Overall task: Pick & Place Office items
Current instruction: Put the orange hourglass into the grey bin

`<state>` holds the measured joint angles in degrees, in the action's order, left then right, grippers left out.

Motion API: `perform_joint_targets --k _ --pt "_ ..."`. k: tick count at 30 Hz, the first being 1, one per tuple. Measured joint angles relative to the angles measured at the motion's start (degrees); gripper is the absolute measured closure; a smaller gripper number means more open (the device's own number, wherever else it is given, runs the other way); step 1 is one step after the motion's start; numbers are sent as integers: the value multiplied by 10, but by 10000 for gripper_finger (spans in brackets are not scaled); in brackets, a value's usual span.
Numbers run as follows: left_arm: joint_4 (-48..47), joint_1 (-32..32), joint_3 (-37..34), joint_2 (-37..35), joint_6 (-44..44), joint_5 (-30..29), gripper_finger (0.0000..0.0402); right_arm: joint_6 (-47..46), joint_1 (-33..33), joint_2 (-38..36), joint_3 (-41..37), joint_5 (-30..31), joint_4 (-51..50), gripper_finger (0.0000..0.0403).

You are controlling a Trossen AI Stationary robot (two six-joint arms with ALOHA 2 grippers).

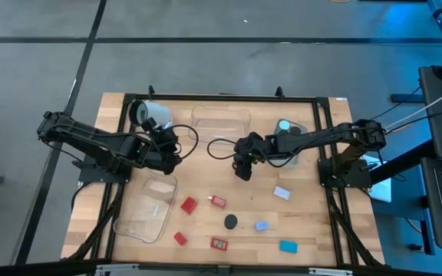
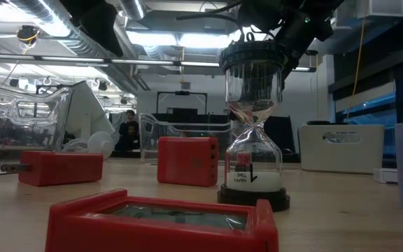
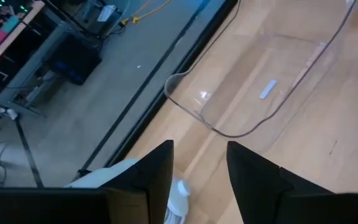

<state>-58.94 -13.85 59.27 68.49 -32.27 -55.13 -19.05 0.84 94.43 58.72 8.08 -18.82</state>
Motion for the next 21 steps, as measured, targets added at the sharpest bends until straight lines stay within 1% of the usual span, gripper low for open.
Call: perform_joint_targets --k 6,9,14,21 --pt "-1 0 0 0 0 -22 258 -3 0 -2 0 0 -2 188" --pt "-1 1 0 0 18 -39 259 -16 0 -17 0 -1 -14 188" --pt "-1 1 0 0 24 -55 259 -34 0 -75 0 2 -61 188" --pt "-1 1 0 0 25 -57 259 -67 0 -188 0 60 -139 188"
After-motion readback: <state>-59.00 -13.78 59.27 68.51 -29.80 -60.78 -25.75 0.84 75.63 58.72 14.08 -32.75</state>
